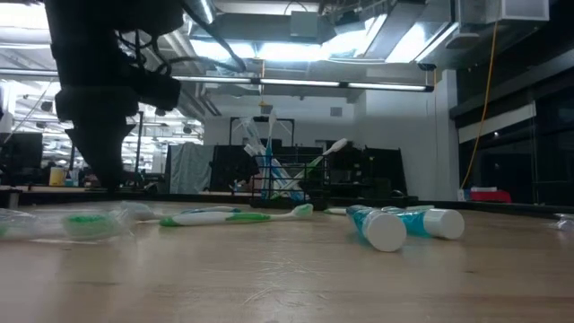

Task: Pick & Place toothbrushing station
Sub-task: Put the blue toothbrush into the wire organizer

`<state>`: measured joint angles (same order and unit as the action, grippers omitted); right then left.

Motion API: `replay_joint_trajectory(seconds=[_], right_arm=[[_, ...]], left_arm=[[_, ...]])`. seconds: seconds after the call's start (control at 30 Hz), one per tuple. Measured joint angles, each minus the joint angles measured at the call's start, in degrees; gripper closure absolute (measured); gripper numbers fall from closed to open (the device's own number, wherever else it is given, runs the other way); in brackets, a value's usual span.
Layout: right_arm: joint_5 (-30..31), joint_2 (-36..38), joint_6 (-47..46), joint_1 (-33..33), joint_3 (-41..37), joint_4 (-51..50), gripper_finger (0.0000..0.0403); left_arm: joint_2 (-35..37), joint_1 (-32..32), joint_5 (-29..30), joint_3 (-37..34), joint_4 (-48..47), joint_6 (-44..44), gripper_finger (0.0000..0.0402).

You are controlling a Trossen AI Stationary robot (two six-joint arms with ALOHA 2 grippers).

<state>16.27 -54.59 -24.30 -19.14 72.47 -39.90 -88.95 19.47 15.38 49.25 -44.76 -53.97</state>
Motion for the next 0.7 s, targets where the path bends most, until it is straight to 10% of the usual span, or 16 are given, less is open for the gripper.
replay_joint_trajectory(seconds=[0.7], right_arm=[[9.34,0.15,-4.02,-9.40,0.00,0.03,0.0298]], left_arm=[[-9.31,-2.10,-10.05,3.15,17.78,6.55,0.0399]])
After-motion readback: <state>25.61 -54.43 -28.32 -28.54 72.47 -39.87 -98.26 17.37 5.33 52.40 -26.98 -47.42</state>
